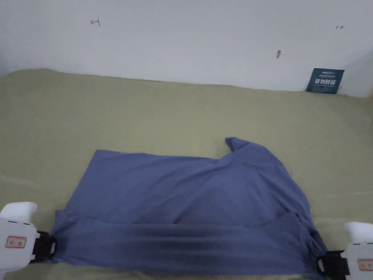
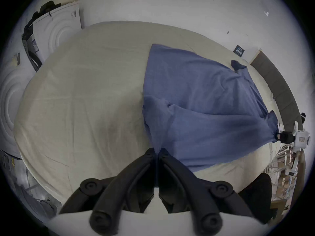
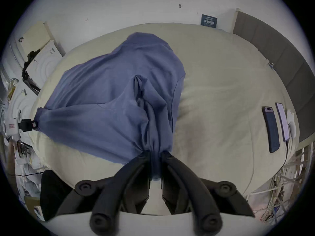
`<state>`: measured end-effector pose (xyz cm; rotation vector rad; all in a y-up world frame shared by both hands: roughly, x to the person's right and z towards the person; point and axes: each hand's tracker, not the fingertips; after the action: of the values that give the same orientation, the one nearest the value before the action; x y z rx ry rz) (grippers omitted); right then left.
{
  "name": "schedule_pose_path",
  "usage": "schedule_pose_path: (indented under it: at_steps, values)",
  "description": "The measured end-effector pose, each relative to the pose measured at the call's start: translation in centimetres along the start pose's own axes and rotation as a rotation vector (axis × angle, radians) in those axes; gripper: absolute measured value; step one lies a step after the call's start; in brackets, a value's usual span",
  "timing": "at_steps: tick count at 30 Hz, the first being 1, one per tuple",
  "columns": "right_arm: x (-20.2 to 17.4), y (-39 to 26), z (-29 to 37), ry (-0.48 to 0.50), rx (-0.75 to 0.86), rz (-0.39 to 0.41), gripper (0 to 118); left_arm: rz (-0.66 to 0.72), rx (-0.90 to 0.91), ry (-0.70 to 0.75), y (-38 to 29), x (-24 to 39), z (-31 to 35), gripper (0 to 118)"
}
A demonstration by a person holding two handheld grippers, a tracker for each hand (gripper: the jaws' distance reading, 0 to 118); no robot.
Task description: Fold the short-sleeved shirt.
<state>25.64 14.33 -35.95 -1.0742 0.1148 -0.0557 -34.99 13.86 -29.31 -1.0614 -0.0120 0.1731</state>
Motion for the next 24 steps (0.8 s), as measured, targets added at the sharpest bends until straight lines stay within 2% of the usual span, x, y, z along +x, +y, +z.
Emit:
schedule_pose_path:
  at_steps: [8,10,15,22,23,24]
  values:
    - [1.4,-3.4,3.6,0.007,-0.046,-0.014,10,-0.012,-0.025,-0.063,-3.2,-0.9,4.2,3]
    - [1.6,-5.0,3.6,-0.021,-0.086,-0.006,10,-0.029,-0.055,-0.042,-4.7,-1.0,4.4,3]
    - [2.5,-9.0,2.5,-0.02,-0.119,-0.068,8,0.023,-0.126,-0.065,-8.2,-1.9,2.4,3]
    - [2.8,-9.8,1.9,-0.056,-0.102,-0.052,6,0.052,-0.123,-0.057,-9.0,-2.8,0.5,3]
    - [3.1,-9.4,2.2,-0.039,-0.107,-0.061,6,0.056,-0.119,-0.062,-8.8,-2.9,0.9,5]
    - [3.1,-9.0,2.7,-0.003,-0.122,-0.084,6,0.057,-0.112,-0.067,-8.7,-3.0,1.5,16]
